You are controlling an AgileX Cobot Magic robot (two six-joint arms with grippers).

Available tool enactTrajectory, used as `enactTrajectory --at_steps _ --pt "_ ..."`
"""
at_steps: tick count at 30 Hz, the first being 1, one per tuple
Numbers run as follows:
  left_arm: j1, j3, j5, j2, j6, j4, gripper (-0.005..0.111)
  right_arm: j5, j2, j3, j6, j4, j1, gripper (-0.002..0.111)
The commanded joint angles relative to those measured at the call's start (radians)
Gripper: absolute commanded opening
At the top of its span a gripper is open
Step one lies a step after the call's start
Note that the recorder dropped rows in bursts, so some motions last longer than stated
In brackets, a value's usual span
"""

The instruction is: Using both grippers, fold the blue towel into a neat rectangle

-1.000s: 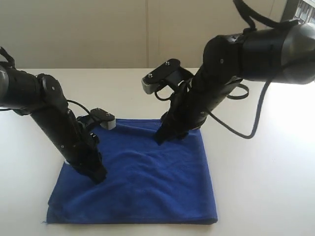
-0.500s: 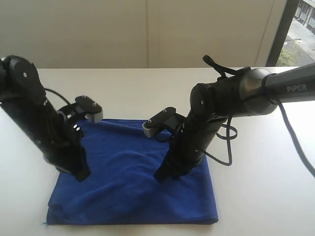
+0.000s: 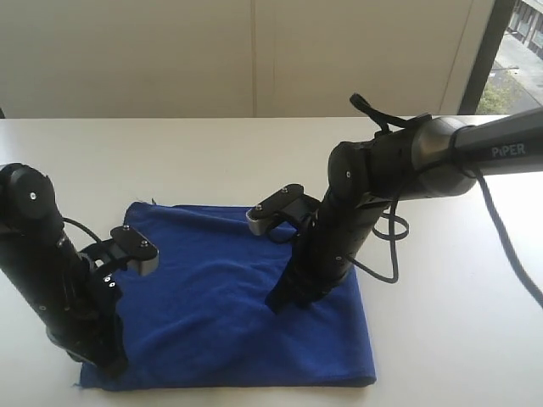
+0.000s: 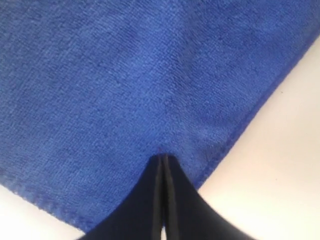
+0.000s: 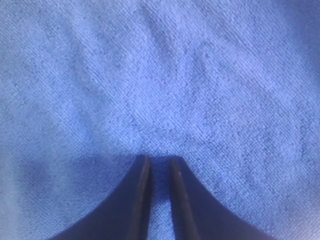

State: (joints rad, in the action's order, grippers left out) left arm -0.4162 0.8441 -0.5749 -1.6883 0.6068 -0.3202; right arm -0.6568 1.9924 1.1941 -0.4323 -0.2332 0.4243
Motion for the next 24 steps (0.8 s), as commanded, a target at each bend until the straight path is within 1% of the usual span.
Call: enactTrajectory --at_steps 1,4,5,8,10,12,14,16,18,19,20,21,24 --pt "-0.004 -0.008 -0.065 0.006 -0.025 0.005 0.0 0.029 0.053 -0.01 -0.013 -0.003 -0.005 0.015" --pt "-0.004 -0.008 -0.08 0.006 -0.098 0.081 0.0 0.031 0.055 -0.01 -0.013 -0.003 -0.005 0.015" --pt "-0.004 -0.008 -0.092 0.006 -0.159 0.156 0.0 0.031 0.055 -0.01 -0.013 -0.003 -0.005 0.015" --pt "-0.004 -0.009 -0.13 0.006 -0.307 0.303 0.0 0.031 0.055 -0.01 -0.013 -0.003 -0.005 0.015" --pt "-0.004 -0.009 -0.139 0.006 -0.352 0.335 0.0 0.031 0.055 -0.01 -0.013 -0.003 -0.005 0.015" --pt "-0.004 -0.009 -0.139 0.016 -0.352 0.32 0.0 0.032 0.055 -0.01 -0.013 -0.003 -0.005 0.015" --pt "-0.004 0.0 -0.135 0.059 -0.316 0.249 0.0 0.032 0.055 -0.01 -0.013 -0.003 -0.005 0.015" --pt "-0.004 0.034 -0.097 0.13 -0.253 0.151 0.0 0.031 0.055 -0.01 -0.013 -0.005 -0.005 0.015" --pt "-0.005 0.041 0.05 0.177 -0.151 -0.036 0.0 0.025 0.055 -0.01 -0.013 -0.013 -0.005 0.015" --pt "-0.011 0.039 0.124 0.172 -0.018 -0.224 0.0 0.007 0.055 -0.01 -0.013 -0.02 -0.005 0.015" --pt "-0.019 0.039 0.137 0.146 0.098 -0.304 0.0 -0.012 0.055 -0.01 -0.013 -0.021 -0.005 0.015" --pt "-0.028 0.039 0.135 0.109 0.13 -0.324 0.0 -0.025 0.055 -0.01 -0.013 -0.021 -0.005 0.015" --pt "-0.028 0.03 0.157 0.034 0.13 -0.324 0.0 -0.042 0.055 -0.01 -0.013 -0.021 -0.005 0.015"
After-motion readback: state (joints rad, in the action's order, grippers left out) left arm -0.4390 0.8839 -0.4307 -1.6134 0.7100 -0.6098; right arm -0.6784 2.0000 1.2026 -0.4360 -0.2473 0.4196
